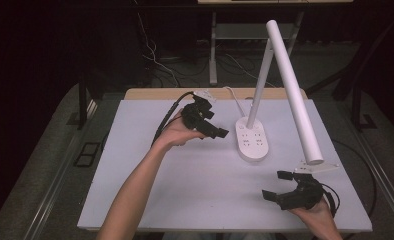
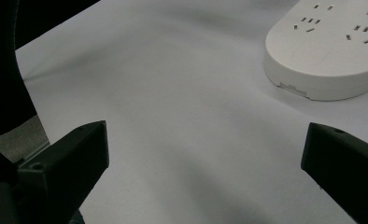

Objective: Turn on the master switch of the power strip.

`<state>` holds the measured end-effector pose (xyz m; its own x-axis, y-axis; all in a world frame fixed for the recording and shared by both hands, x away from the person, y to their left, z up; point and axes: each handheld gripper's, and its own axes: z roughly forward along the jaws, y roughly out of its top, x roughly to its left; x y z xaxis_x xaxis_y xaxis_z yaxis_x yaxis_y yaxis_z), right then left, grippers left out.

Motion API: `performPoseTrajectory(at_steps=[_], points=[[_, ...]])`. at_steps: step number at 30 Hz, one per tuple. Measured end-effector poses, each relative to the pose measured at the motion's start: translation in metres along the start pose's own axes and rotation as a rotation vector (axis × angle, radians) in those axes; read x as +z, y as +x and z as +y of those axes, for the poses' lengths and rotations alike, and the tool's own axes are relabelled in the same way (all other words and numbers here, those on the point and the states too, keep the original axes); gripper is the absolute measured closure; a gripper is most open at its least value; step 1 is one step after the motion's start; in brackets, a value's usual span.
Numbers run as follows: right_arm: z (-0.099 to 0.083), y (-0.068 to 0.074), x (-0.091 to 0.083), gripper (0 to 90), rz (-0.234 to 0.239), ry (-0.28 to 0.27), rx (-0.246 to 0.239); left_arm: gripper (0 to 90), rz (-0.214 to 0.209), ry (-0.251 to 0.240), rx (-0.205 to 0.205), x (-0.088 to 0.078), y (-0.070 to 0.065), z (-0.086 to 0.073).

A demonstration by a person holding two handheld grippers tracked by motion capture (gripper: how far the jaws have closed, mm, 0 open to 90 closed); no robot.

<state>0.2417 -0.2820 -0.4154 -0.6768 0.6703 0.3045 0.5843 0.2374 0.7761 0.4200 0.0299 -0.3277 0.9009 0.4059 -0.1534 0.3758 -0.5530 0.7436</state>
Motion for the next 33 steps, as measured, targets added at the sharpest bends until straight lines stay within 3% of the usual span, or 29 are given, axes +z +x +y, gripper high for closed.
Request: performPoseTrajectory(at_steps=[16,24,28,31,33], points=[[0.000,0.000,0.001,0.4,0.005,0.004,0.000,9.9,-0.004,0.009,-0.022,0.019,0.013,0.020],[0.000,-0.001,0.000,0.4,0.005,-0.004,0.002,14.3,0.000,-0.005,-0.074,0.033,0.022,0.025],[0.000,-0.001,0.000,0.4,0.006,-0.004,0.000,15.7,0.001,-0.011,-0.062,0.040,0.029,0.028],[0.000,-0.001,0.000,0.4,0.006,0.002,-0.003,18.0,0.015,-0.018,-0.102,0.047,0.029,0.029],[0.000,-0.001,0.001,0.4,0.008,-0.002,-0.001,21.5,0.015,-0.026,-0.104,0.051,0.031,0.029]])
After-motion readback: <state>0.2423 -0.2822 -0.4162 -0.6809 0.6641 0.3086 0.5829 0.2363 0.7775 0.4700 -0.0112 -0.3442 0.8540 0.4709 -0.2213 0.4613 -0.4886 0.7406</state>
